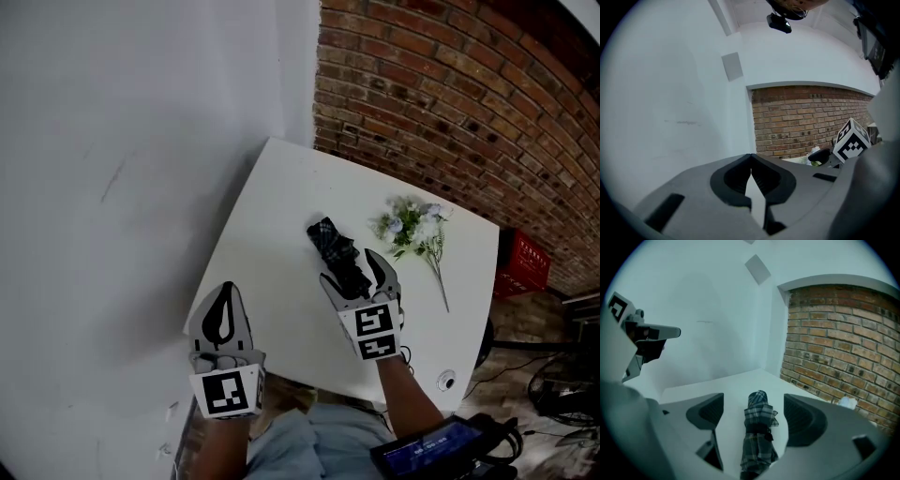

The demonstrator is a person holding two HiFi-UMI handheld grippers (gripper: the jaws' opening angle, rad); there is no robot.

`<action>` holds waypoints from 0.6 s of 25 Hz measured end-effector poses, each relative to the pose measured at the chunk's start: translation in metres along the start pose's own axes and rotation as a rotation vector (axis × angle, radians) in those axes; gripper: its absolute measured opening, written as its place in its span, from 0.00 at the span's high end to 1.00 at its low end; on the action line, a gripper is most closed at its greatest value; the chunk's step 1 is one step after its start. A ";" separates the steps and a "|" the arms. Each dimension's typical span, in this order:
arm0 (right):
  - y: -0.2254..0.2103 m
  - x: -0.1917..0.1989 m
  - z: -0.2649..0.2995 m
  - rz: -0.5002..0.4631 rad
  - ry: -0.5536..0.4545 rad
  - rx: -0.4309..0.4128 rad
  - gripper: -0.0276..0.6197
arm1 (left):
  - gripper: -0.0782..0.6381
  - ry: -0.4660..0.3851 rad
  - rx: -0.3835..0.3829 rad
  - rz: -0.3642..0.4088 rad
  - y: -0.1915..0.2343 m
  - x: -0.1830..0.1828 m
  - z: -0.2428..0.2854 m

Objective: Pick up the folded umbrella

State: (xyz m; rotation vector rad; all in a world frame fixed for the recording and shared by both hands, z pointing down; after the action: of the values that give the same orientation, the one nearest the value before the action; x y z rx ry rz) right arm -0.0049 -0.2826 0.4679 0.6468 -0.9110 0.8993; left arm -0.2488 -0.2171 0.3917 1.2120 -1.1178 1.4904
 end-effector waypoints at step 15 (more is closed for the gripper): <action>-0.013 0.060 0.037 0.049 0.196 -0.060 0.31 | 0.88 0.092 0.021 -0.016 -0.014 0.029 0.028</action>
State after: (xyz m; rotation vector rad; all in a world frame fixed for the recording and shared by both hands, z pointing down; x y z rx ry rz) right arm 0.0104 -0.2955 0.5368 0.4769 -0.7773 0.9576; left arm -0.2336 -0.2388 0.4251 1.1520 -1.0317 1.5339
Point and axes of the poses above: the fingertips, and each gripper's own axes: z forward along the fingers, y to its left, x out of its underside, the point moved 9 cm from there along -z, backward along the fingers, and after that the axes turned 1 degree about -y, right-handed, at the moved point
